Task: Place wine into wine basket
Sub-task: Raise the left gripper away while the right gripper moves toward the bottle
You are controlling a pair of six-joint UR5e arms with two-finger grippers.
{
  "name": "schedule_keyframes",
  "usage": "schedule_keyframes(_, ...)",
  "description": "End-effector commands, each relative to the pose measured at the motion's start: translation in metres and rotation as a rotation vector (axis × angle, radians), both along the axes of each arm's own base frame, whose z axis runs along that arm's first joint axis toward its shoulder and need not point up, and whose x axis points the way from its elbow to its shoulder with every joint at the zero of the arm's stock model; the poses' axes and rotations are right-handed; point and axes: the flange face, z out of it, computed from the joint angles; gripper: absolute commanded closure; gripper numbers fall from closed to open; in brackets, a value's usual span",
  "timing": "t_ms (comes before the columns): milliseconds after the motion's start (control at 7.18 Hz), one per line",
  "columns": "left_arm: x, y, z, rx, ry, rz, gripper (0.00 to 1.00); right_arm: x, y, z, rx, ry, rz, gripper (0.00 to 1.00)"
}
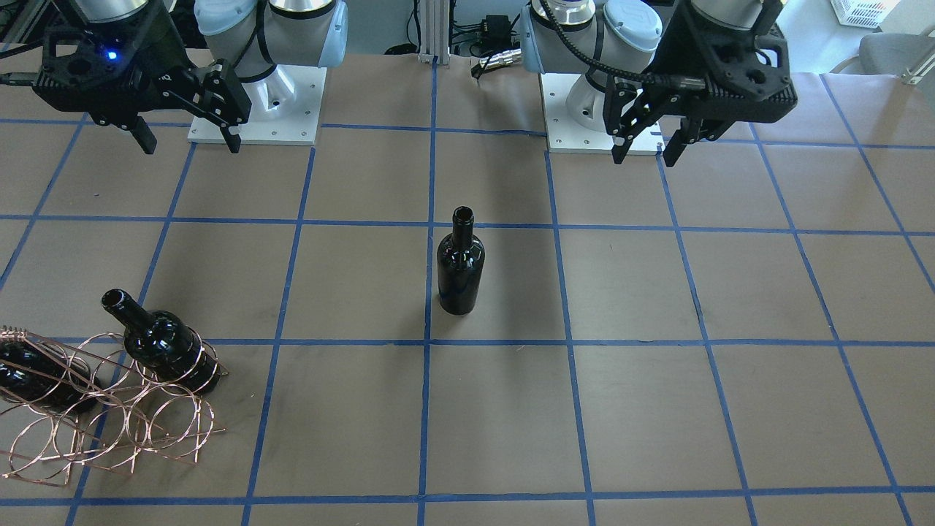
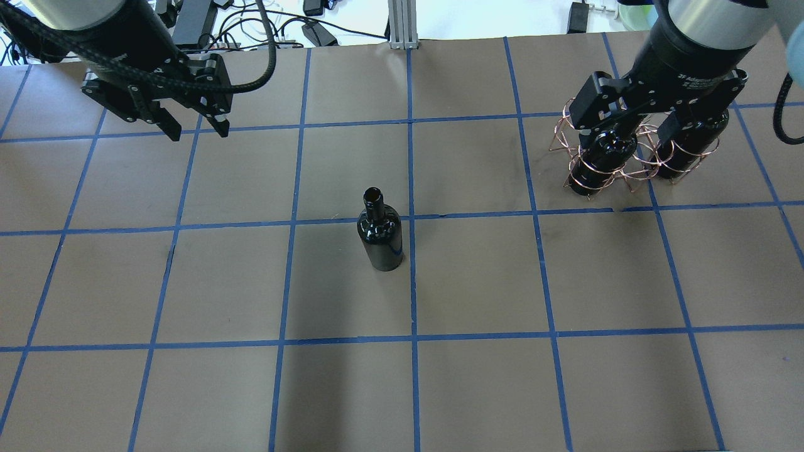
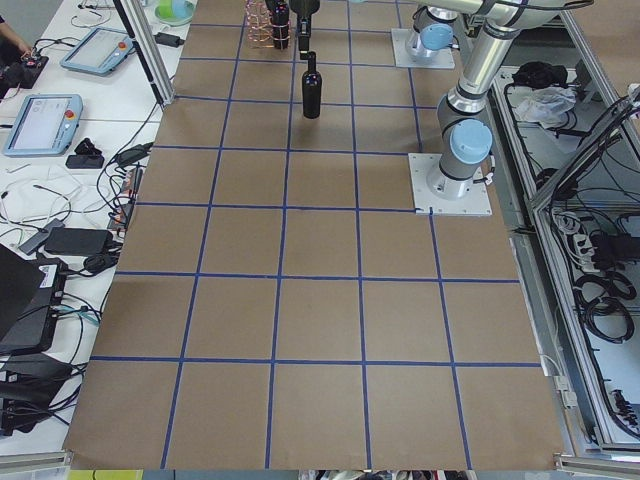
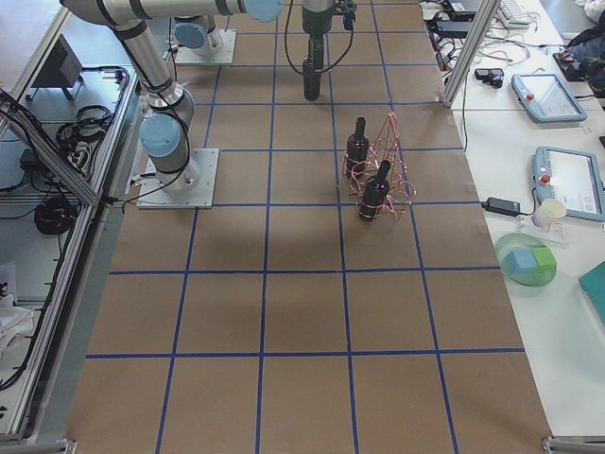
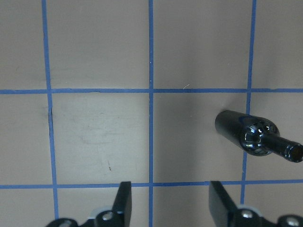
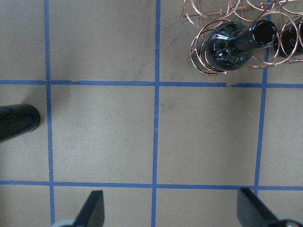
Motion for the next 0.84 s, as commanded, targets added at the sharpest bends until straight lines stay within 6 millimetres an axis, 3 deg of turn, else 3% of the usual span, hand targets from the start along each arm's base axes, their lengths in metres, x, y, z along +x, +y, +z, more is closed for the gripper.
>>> schedule_keyframes(0, 0.04, -0.005, 0.004, -0.001, 0.055, 0.081, 0.36, 0.019, 0.005, 0.0, 0.006, -0.006, -0.099, 0.0)
schedule_keyframes(139, 0.054, -0.013, -0.007, 0.017, 0.068, 0.095, 0.36, 0.052, 0.009, -0.003, 0.008, -0.007, -0.099, 0.0)
schedule_keyframes(279, 0.053, -0.015, -0.019, 0.036, 0.063, 0.045, 0.36, 0.093, 0.01, -0.007, -0.01, -0.005, -0.069, 0.0)
schedule_keyframes(557, 0.049, -0.01, -0.027, 0.053, 0.045, 0.028, 0.36, 0.185, 0.013, -0.027, -0.026, 0.033, -0.044, 0.0)
schedule_keyframes(697, 0.054, -0.008, -0.027, 0.057, -0.023, 0.011, 0.36, 0.232, 0.004, -0.027, -0.055, 0.011, -0.073, 0.0)
